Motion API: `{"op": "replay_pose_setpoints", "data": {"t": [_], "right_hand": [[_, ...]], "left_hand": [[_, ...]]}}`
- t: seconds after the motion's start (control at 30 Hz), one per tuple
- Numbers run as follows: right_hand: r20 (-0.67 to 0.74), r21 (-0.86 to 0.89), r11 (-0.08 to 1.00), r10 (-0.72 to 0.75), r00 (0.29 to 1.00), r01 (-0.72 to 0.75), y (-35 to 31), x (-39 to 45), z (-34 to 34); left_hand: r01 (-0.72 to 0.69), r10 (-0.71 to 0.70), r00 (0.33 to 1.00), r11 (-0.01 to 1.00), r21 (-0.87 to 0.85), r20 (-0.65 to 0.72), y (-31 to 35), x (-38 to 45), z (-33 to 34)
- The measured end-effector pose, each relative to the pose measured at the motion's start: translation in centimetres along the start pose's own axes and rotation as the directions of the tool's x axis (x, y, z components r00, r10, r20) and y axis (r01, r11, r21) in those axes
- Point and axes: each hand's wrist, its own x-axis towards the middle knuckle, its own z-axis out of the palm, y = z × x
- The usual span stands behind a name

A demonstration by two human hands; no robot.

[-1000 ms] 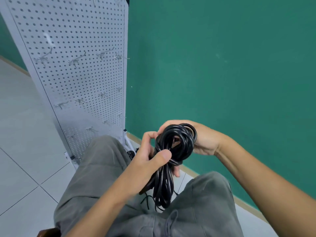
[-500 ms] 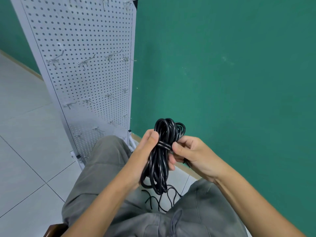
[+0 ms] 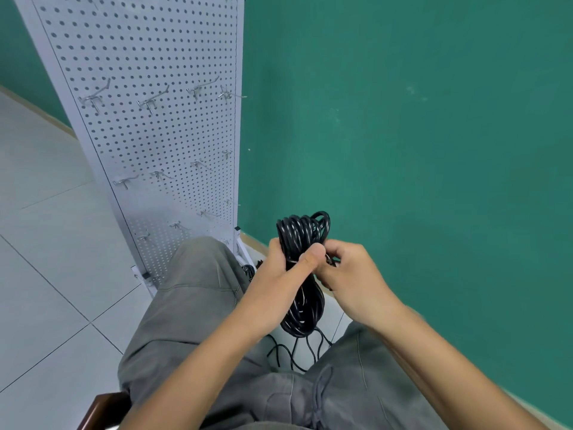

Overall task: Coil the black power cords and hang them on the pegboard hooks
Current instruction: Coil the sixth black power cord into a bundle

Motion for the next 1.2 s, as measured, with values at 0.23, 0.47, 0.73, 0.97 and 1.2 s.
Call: {"op": "replay_pose_setpoints", "data": {"t": [0.23, 0.47, 0.73, 0.97, 1.2], "right_hand": [[0.264, 0.26, 0.953, 0.083, 0.961, -0.154, -3.3, -1.8, -3.4], [0.183, 0.022, 0.992, -0.125, 0.975, 0.123, -3.3, -2.8, -4.9], [0.019, 0.209, 0.949, -0.246, 0.969, 0.237, -2.3, -4.3, -3.8], [-0.123, 0.671, 0.734, -0.03, 0.992, 0.106, -2.7, -5.1, -1.4], [-0.089, 0.617, 0.785, 0.016, 0.996, 0.043, -2.3, -4.7, -0.9]], "left_hand": [[0.1, -0.1, 0.995, 0.973, -0.206, 0.01, 0.5, -0.1, -0.8], [0.229, -0.174, 0.965, 0.923, -0.31, 0.195, 0.0, -0.3, -0.6], [0.267, -0.029, 0.894, 0.835, -0.48, 0.448, 1.1, -1.0, -0.3], [0.279, 0.02, 0.86, 0.818, -0.504, 0.51, 0.7, -0.9, -0.2], [0.278, -0.038, 0.887, 0.84, -0.465, 0.46, 0.6, -0.9, -0.4]]}}
